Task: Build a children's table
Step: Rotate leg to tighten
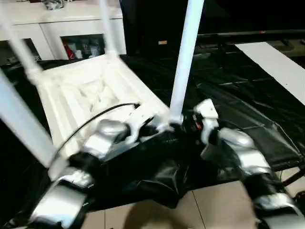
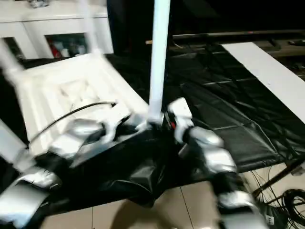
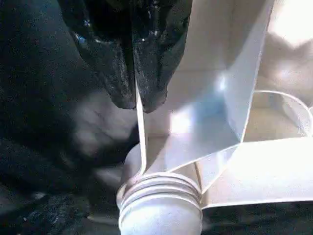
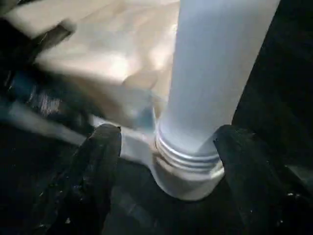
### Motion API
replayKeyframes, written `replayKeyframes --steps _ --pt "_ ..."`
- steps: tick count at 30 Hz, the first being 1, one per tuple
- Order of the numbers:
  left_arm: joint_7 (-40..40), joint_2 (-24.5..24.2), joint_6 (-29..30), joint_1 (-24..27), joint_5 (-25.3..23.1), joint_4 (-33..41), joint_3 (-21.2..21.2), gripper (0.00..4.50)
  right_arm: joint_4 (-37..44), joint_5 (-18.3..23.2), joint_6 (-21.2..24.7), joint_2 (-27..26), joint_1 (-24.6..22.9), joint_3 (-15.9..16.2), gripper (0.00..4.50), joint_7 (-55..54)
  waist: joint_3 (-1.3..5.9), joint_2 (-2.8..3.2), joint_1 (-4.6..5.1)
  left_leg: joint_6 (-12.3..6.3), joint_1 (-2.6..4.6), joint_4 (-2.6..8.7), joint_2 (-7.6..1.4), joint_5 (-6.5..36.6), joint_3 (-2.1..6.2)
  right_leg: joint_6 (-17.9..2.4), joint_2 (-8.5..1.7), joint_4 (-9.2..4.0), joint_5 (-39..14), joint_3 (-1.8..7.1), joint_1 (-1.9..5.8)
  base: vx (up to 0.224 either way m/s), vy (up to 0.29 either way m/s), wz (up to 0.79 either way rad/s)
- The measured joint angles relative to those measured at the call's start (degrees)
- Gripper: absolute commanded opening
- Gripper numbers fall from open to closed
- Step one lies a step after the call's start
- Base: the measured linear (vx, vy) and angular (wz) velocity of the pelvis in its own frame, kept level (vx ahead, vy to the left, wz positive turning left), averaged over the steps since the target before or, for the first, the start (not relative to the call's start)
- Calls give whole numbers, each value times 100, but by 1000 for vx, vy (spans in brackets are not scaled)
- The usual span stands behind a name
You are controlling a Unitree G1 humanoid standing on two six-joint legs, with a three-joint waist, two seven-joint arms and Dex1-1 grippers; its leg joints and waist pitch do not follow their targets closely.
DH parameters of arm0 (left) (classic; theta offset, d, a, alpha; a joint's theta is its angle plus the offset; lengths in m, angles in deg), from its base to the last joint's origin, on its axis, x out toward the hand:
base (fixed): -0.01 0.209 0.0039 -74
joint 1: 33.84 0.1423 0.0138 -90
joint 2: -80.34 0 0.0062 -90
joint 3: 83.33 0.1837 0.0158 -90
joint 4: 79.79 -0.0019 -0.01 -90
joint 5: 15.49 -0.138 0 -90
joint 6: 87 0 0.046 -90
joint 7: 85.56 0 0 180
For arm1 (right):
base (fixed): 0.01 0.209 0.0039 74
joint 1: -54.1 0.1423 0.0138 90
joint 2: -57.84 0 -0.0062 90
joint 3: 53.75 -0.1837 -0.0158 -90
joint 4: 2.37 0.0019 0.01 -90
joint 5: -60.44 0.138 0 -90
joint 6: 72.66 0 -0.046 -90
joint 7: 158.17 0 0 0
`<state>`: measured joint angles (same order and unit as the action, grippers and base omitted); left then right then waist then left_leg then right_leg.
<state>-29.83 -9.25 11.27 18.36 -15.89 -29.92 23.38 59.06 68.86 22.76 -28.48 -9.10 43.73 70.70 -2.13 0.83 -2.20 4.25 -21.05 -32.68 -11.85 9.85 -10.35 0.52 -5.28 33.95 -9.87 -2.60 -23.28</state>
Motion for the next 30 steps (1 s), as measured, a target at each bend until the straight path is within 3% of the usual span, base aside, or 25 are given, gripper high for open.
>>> replayKeyframes --steps 5,10,17,24,30 --pt "941 -282 -11 266 175 485 194 0 329 7 2 409 -124 149 332 787 -6 2 -132 0 -6 -10 0 -1 -36 1 -8 -2 -2 32 4 0 0 0" --pt "1387 -475 126 471 285 893 297 0 627 63 -6 612 -240 398 332 1267 -9 -2 -140 -1 -10 -12 -1 -1 -68 1 -14 -5 -2 39 3 0 0 0" --pt "1473 -514 187 531 297 1019 314 0 665 11 -64 678 -246 454 332 1478 -9 -3 -141 -1 -10 -12 -3 -1 -68 5 -13 -3 -5 36 3 0 0 0" --pt "1473 -551 270 543 296 1063 299 0 594 -16 -124 652 -222 527 254 1496 -11 -6 -128 -1 -9 -14 -4 -1 -68 5 -12 1 -5 36 3 0 0 0" --pt "1472 -567 295 545 295 1066 288 0 597 4 -210 671 -193 524 231 1549 -11 -7 -120 -1 -8 -15 -5 -1 -68 5 -12 3 -4 37 3 0 0 0"
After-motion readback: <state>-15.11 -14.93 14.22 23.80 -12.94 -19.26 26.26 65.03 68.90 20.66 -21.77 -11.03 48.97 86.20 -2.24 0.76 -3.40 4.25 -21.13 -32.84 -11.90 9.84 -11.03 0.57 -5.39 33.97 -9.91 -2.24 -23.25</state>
